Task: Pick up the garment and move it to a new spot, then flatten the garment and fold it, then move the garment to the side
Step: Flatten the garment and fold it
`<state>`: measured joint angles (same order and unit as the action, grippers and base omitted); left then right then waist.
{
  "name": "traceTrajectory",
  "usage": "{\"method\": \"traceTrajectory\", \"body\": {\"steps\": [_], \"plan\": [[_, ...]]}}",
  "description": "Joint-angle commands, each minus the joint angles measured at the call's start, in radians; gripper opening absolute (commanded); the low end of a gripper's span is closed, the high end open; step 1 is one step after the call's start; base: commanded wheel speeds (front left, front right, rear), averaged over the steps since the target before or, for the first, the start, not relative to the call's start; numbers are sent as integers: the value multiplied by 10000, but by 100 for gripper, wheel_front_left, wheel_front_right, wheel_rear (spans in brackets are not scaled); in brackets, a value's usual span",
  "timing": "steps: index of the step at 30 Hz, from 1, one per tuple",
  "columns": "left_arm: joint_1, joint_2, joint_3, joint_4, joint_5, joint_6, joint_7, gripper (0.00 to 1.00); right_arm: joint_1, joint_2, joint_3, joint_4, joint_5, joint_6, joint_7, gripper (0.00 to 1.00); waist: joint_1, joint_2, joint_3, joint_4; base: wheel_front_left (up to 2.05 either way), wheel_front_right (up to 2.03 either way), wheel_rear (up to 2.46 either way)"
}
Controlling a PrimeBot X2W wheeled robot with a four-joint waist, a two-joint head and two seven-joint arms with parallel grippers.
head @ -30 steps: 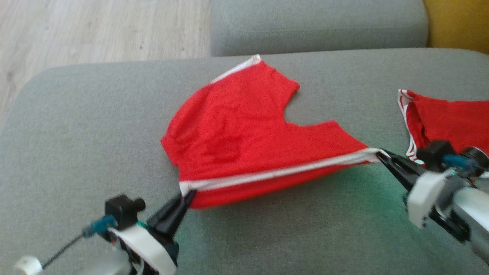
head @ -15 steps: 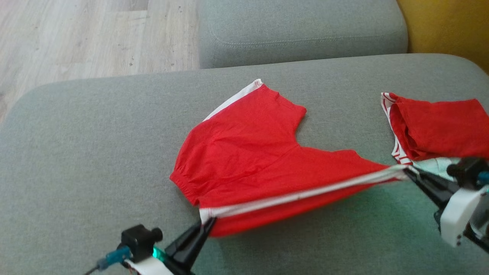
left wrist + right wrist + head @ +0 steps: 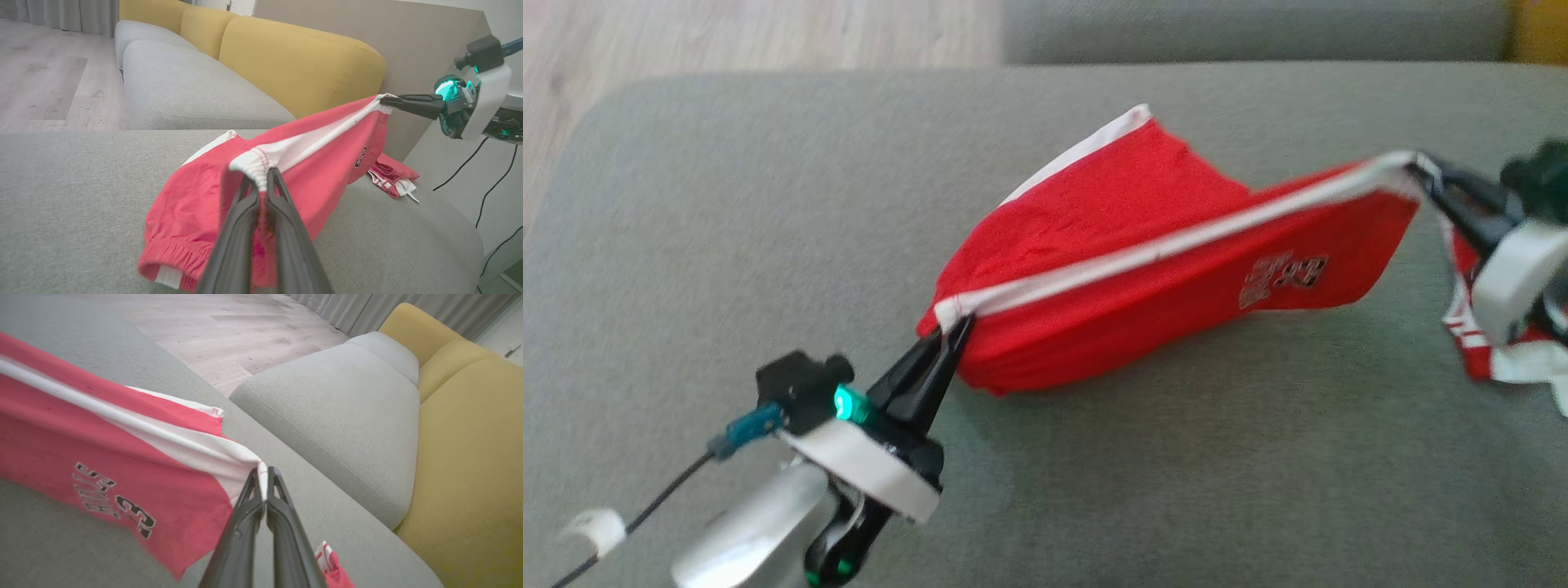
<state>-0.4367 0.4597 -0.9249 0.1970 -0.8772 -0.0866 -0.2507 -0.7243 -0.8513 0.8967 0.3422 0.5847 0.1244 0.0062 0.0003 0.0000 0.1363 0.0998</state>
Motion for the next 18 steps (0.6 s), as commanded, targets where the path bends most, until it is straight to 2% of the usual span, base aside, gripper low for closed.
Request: {"method": "traceTrajectory", "body": {"steps": [1,7,14,18], "plan": [[-609,141,530,-21,86,-48,-110,0,-521,-209,-16,38,-105,63,145,0,-3,0,565,551,0,0,0],[-1160,-339,476,656,142,-232,-110,0,-1952,-57,872,495,-184,63,596,0,-3,0,1085,1184,0,0,0],[-1870,-1155,115,1593,221,-405,-110,0,-3582,-138,2932,1034,279,63,1119,0,-3,0,1628,1960,0,0,0],[-2306,-1566,-43,1962,211,-433,-110,0,-4319,-130,3521,1452,562,63,1142,0,-3,0,1900,2253,0,0,0]]}}
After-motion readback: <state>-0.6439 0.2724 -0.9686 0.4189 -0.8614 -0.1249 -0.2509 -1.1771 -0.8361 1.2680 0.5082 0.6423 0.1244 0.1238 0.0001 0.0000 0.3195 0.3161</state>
